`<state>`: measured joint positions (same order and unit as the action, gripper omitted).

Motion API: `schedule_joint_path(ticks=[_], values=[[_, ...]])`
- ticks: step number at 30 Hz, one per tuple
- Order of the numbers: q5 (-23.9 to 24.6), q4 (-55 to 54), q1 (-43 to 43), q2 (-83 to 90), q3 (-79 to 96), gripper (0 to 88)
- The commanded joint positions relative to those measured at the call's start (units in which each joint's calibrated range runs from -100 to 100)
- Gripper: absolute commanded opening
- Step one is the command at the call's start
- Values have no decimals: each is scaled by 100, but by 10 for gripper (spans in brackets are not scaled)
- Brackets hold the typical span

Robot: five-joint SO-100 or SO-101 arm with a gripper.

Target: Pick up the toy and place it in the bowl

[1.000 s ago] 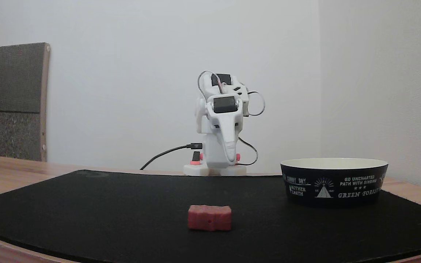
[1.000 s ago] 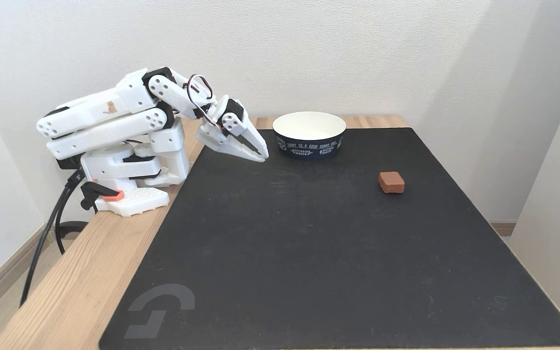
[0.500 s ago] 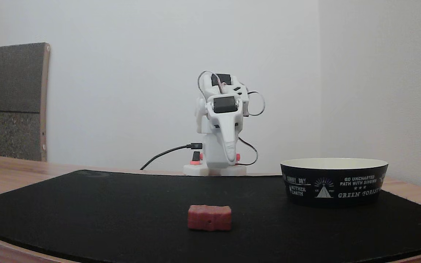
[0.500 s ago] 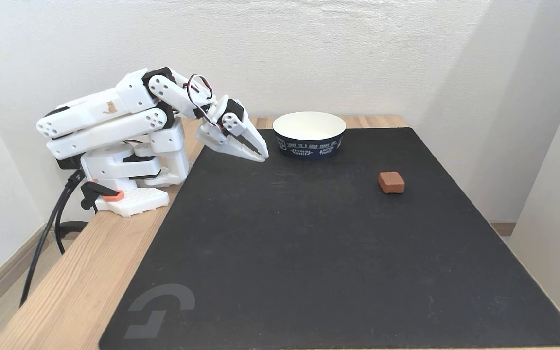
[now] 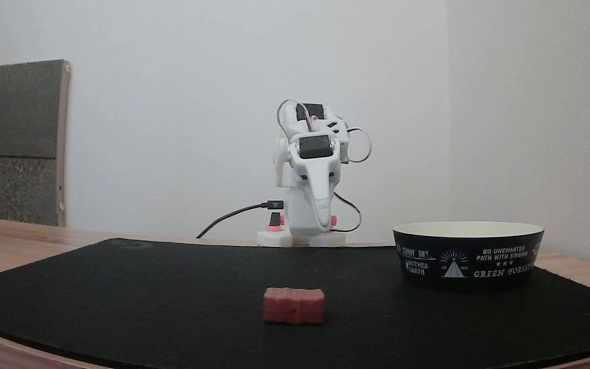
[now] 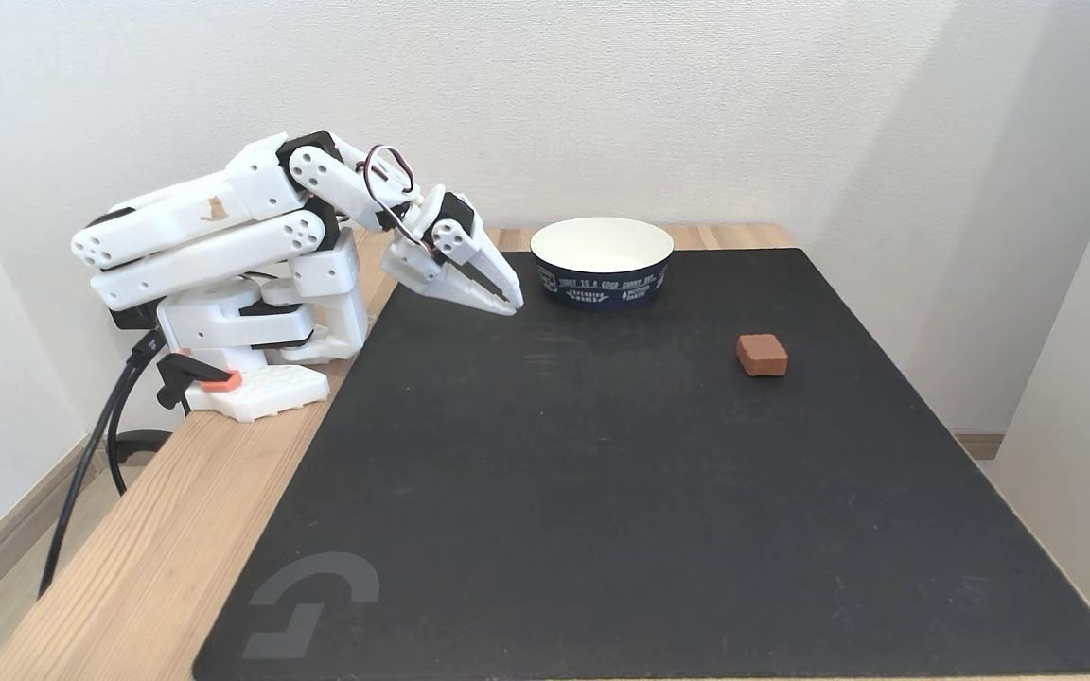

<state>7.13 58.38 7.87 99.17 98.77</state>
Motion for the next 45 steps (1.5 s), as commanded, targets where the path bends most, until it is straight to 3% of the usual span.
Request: schedule_joint_path(ticks=[1, 5, 14, 23, 28, 34, 37, 45], values=[[12, -46, -38, 50, -30, 238], [7, -46, -46, 33, -57, 342], [-29, -63, -439, -800, -760, 348], [-40, -55, -473, -5944, -4906, 348], [-374, 1224, -473, -7970, -7484, 348], [-405, 3536, -473, -10921, -12036, 348], [-494, 4018, -481, -12055, -13802, 348], [-635, 3790, -824, -13906, -16714, 348]])
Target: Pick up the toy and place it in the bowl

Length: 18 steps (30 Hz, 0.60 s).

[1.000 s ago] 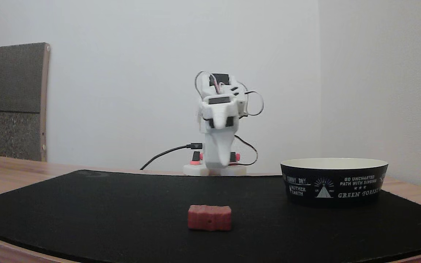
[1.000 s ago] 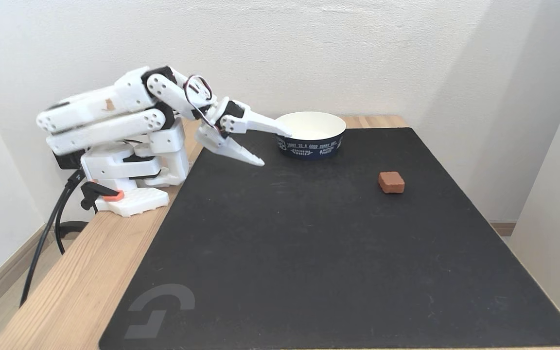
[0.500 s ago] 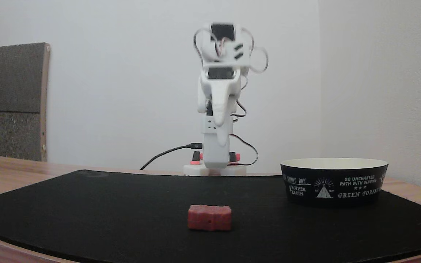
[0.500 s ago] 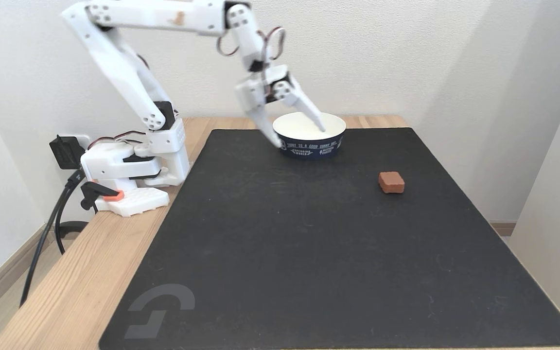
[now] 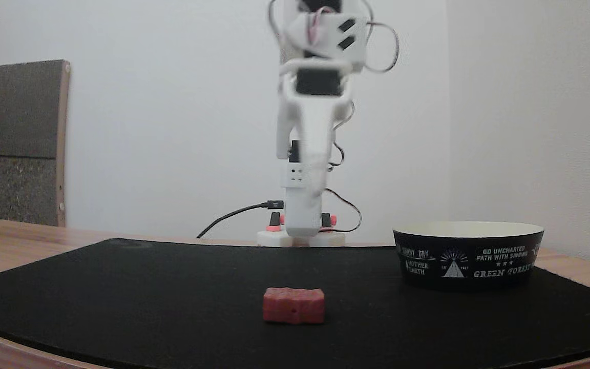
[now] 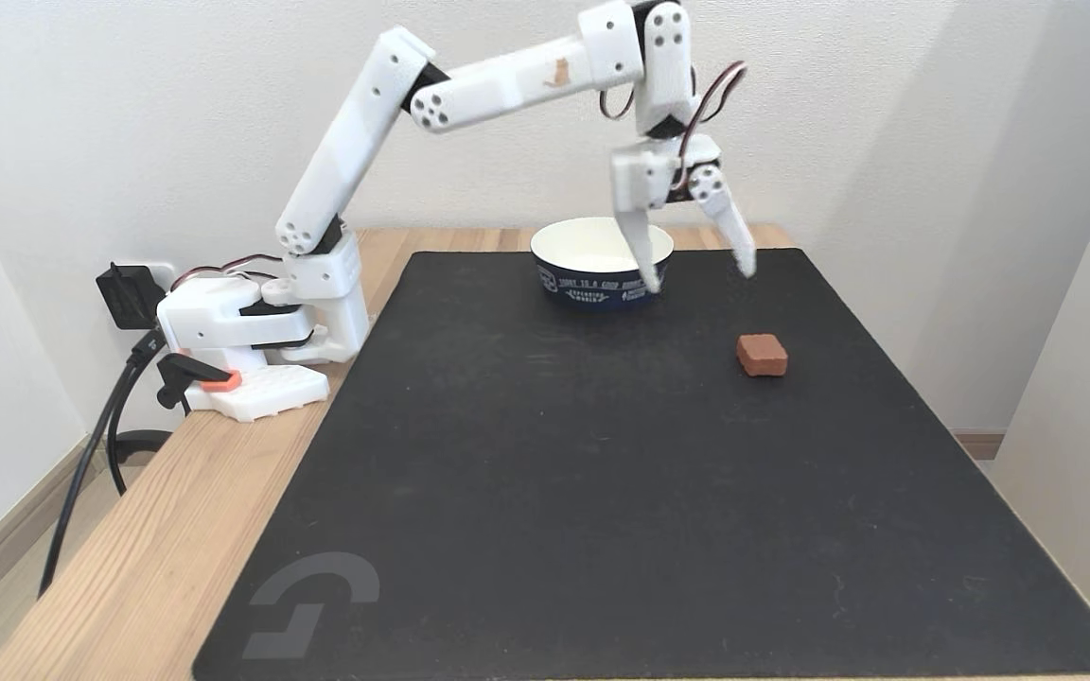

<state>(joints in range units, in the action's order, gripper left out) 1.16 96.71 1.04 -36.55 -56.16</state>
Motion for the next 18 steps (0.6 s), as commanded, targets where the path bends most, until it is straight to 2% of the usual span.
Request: schedule_joint_path(ticks=[1, 12, 18], values=[[-38, -136, -192, -384, -1355, 347], [-48, -1457, -736, -1201, -1454, 343], [-299, -1788, -560, -1568, -1544, 343]])
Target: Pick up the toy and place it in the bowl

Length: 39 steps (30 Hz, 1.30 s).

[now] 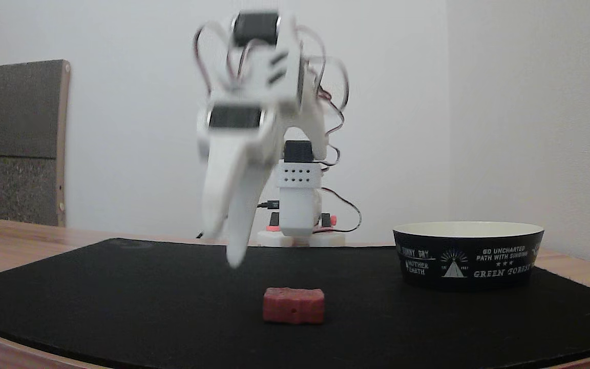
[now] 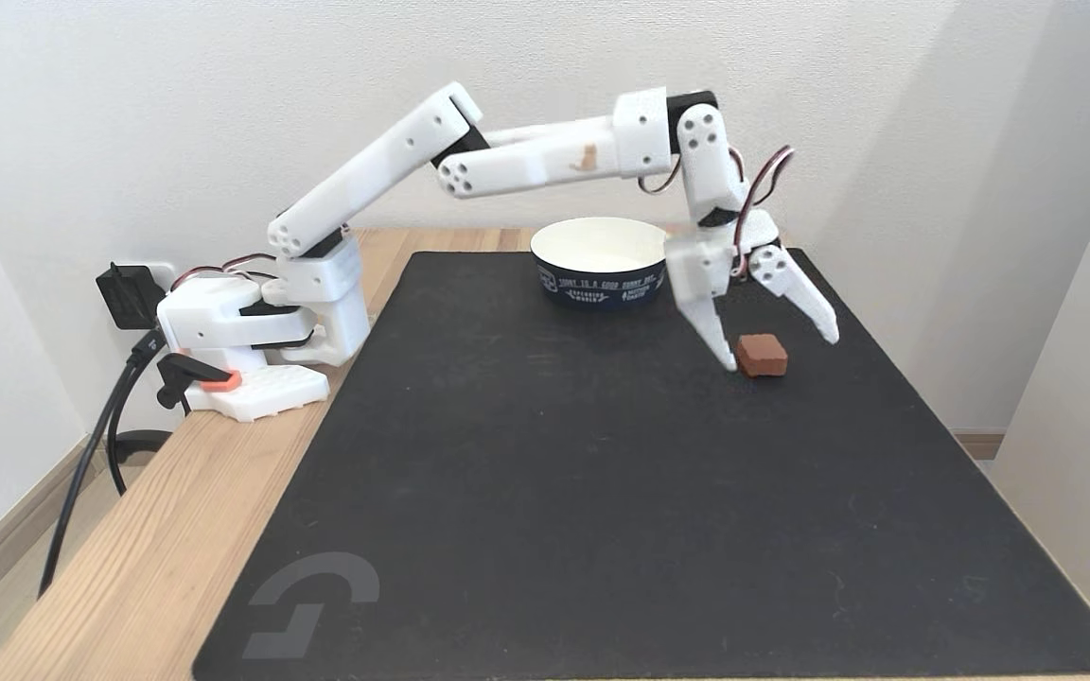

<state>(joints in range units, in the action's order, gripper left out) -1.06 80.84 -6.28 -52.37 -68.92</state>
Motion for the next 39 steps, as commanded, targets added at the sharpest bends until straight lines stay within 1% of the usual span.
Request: schedule_joint_path(ticks=[1, 8, 18, 31, 34, 36, 39], values=[[-77, -209, 214, 6, -269, 343], [-30, -158, 616, -11, -179, 343], [-30, -200, 566, -669, -269, 343], [-30, -226, 582, -686, -269, 341], [-30, -234, 566, -686, -269, 273], [-30, -234, 566, -686, -269, 194], [-30, -234, 566, -686, -269, 179]])
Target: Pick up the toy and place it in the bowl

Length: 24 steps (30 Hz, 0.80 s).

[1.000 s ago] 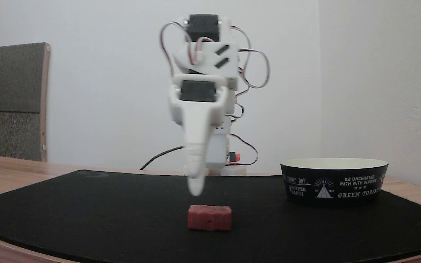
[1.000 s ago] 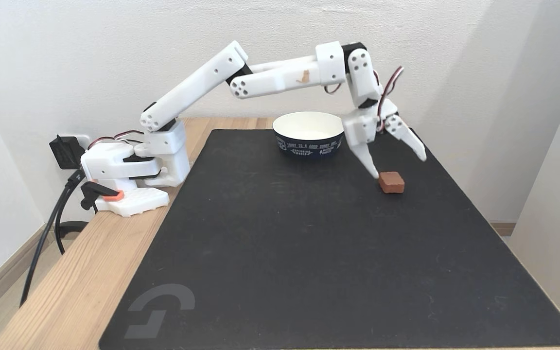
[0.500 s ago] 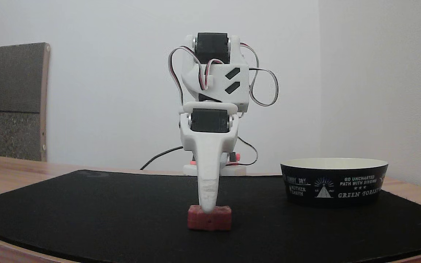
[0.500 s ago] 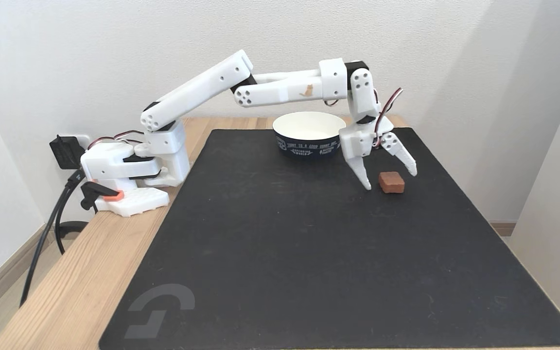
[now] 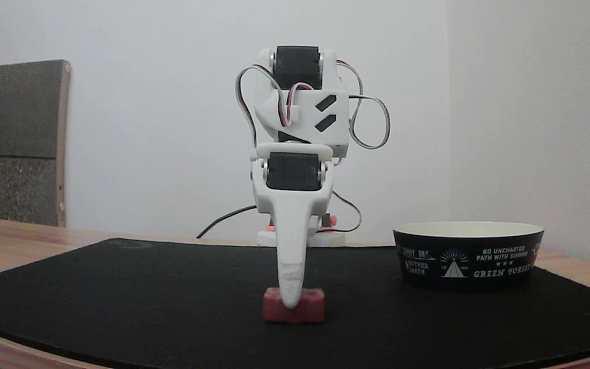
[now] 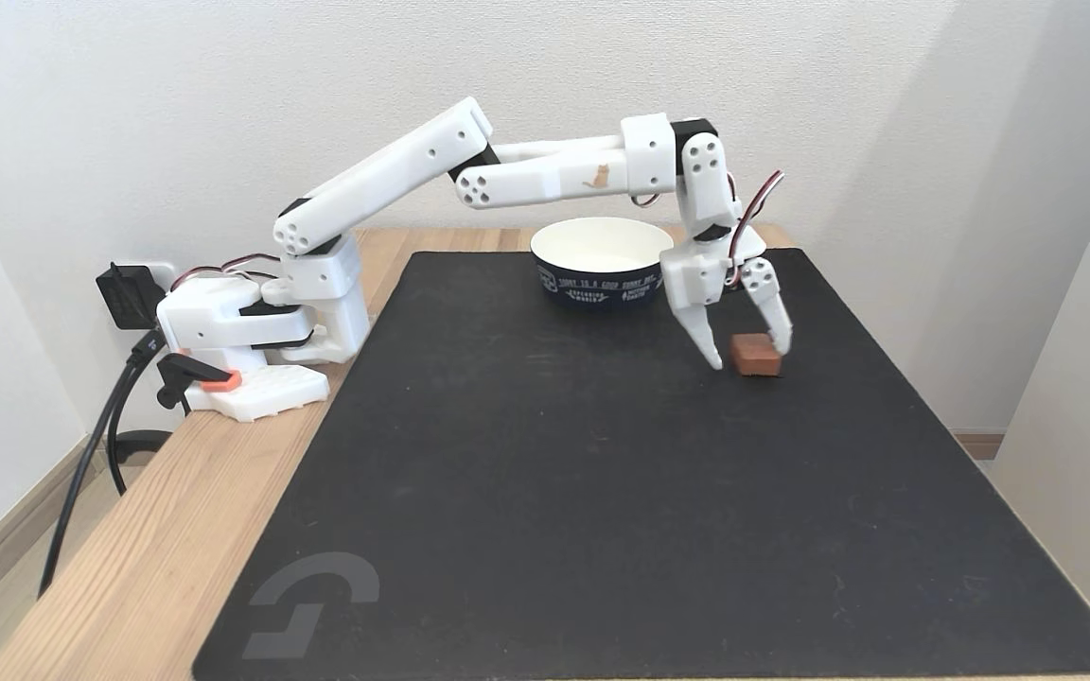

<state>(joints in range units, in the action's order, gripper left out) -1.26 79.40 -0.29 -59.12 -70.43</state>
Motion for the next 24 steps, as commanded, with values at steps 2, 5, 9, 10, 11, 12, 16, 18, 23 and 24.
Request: schedule_joint_path(ticks=[2, 5, 9, 10, 11, 12, 16, 18, 23, 24], values=[[-10, -91, -42, -20, -118, 176], [-4, -91, -42, -20, -118, 175], [-4, -91, -42, -87, -118, 173], [-4, -91, -42, -120, -127, 164], [-4, -99, -42, -153, -127, 142], [-10, -226, -42, -212, -127, 86], [-15, -319, -42, -337, -127, 55], [-10, -286, -42, -320, -127, 53], [126, 366, 25, -12, -668, 51], [189, 570, 42, 80, -884, 51]])
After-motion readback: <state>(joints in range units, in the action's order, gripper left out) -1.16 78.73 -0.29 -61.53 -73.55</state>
